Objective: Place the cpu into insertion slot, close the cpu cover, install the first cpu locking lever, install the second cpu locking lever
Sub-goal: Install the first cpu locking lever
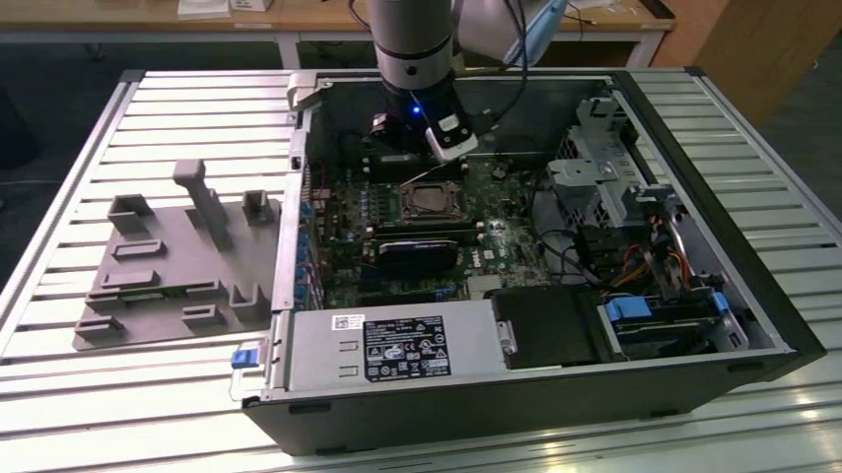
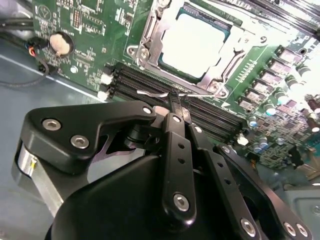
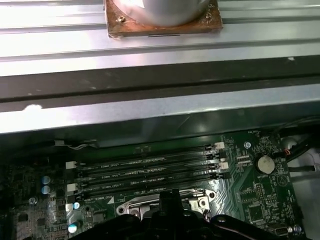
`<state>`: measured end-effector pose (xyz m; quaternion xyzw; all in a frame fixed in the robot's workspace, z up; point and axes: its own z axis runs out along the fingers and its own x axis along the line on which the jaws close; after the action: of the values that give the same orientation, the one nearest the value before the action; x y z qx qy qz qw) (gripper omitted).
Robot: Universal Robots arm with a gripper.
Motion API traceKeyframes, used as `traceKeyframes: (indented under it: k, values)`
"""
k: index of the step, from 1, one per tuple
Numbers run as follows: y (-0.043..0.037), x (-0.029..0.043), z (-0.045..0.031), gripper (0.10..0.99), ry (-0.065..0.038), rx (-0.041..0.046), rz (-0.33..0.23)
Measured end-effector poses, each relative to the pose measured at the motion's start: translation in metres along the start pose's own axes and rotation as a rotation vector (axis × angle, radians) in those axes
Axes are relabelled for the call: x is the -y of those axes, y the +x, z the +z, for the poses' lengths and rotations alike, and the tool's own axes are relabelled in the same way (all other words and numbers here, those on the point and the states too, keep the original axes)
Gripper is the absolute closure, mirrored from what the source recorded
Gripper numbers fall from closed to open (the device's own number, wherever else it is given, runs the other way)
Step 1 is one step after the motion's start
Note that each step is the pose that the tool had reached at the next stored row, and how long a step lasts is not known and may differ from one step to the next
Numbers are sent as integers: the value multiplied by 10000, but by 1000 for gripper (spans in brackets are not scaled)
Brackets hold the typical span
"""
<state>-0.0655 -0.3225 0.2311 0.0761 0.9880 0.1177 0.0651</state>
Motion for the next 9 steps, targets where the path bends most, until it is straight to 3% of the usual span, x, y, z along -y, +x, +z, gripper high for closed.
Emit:
traceKeyframes:
  k: [4,9]
  values:
    - [-13,10,59,984,34,76,300]
    - [-13,-3,93,984,53,106,418]
